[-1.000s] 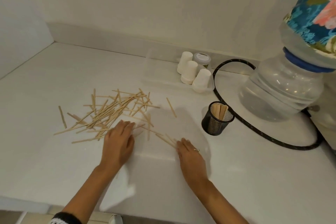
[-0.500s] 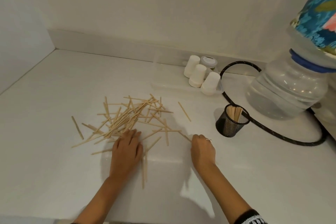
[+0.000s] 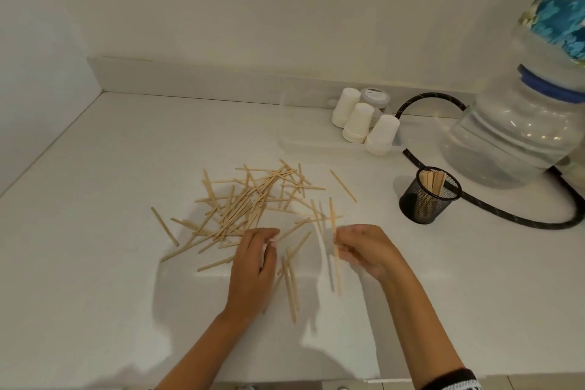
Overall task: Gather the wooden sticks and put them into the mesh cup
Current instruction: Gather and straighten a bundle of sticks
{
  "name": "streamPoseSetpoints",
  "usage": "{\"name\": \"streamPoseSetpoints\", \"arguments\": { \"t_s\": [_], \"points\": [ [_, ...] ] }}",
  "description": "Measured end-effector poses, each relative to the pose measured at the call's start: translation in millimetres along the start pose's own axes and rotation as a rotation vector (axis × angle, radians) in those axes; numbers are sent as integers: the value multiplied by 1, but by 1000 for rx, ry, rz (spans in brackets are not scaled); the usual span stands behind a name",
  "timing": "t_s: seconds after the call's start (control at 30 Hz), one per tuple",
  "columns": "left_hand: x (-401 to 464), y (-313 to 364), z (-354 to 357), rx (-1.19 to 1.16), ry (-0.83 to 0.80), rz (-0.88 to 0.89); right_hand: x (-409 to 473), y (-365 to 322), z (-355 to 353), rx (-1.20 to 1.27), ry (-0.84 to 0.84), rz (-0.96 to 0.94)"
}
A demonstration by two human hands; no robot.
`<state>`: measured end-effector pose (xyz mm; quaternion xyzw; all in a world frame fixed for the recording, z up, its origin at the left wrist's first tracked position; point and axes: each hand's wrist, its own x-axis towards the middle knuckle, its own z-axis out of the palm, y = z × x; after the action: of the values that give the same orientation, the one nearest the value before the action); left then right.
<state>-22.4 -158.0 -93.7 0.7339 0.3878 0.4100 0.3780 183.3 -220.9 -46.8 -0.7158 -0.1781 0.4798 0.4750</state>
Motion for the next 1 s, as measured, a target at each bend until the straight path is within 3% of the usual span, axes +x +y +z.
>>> {"name": "streamPoseSetpoints", "arguments": {
  "t_s": [0.07,0.17,0.27,0.33,0.63,0.9,1.0],
  "points": [
    [-3,10,-6,-168,-106,-123,-8,-3,15,259,-116,15],
    [-1,32,-8,-356,-351,-478,-21,-8,37,477,-183,-28],
    [2,49,-5,-573,-444,-830,-30,-9,53,439,-136,-117],
    [3,53,-5,-660,-417,-908,-35,-9,61,382,-134,-158],
    [8,50,-4,-613,-301,-797,-48,-6,81,-106,-136,-308],
    [2,38,-5,-466,-295,-492,-60,-1,91,-307,-127,-448],
    [2,33,-8,-484,-296,-504,-56,1,90,-374,-64,-494]
  ]
}}
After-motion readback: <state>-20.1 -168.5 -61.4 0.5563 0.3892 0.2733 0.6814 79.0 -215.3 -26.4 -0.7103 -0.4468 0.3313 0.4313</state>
